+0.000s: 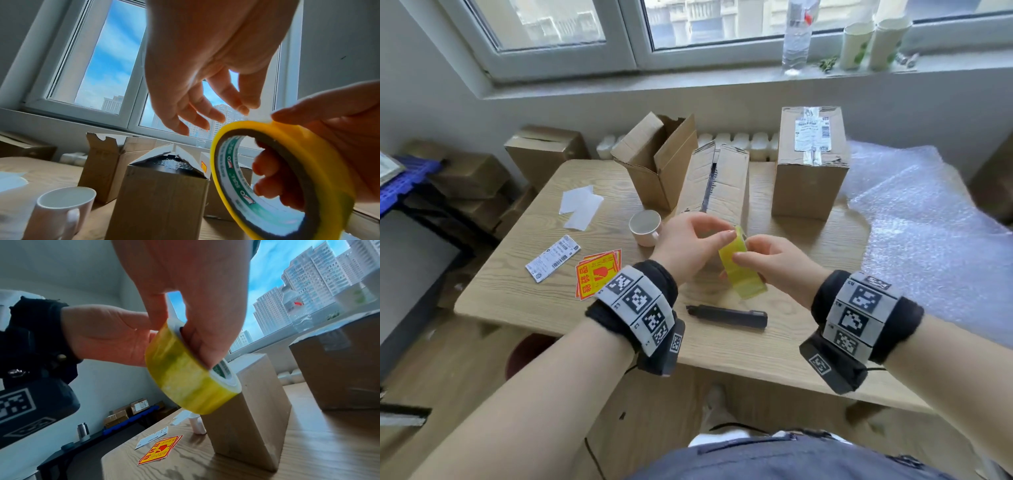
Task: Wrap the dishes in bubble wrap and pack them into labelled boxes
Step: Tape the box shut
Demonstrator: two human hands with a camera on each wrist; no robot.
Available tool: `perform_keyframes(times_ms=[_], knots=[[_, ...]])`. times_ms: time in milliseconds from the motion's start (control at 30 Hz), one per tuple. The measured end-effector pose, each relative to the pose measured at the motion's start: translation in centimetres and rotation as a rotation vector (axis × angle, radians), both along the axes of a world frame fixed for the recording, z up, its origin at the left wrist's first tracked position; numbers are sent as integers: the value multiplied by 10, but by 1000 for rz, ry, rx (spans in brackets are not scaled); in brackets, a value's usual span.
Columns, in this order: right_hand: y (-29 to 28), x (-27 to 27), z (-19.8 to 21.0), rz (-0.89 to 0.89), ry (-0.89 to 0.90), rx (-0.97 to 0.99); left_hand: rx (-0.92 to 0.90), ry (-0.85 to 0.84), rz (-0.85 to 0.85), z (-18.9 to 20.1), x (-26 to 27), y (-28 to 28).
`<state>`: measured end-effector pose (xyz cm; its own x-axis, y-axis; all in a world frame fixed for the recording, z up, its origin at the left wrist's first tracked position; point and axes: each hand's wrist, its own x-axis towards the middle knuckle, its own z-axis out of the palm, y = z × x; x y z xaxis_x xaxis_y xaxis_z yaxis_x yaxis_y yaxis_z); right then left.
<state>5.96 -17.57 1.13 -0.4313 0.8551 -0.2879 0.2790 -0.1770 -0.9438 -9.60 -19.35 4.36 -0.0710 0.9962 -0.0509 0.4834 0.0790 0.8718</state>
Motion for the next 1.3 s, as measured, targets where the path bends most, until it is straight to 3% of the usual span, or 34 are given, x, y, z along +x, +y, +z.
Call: perform_keyframes(times_ms=[167,367,533,633,833,1000,1100,1233,1300], knots=[[3,9,10,-35,-18,113,69,39,12,6,9,11],[15,8,16,-59,-164,304,199,290,-10,23,12,22],[25,7,28,-129,-140,278,284,356,-3,45,11,32],[30,9,26,-170,-101,245,252,305,28,49,5,37],[28,9,20,-78,43,171,184,280,95,51,-16,53],[40,2,11,-125,-118,268,176,278,124,52,-23,68],[44,2,5,-206,-194,202,210,339,96,60,-24,81],[47,-2,10,-250,-94,77,204,477,71,67,-27,105],[50,-5,19,-287,-16,53,184,444,70,71,-36,123]])
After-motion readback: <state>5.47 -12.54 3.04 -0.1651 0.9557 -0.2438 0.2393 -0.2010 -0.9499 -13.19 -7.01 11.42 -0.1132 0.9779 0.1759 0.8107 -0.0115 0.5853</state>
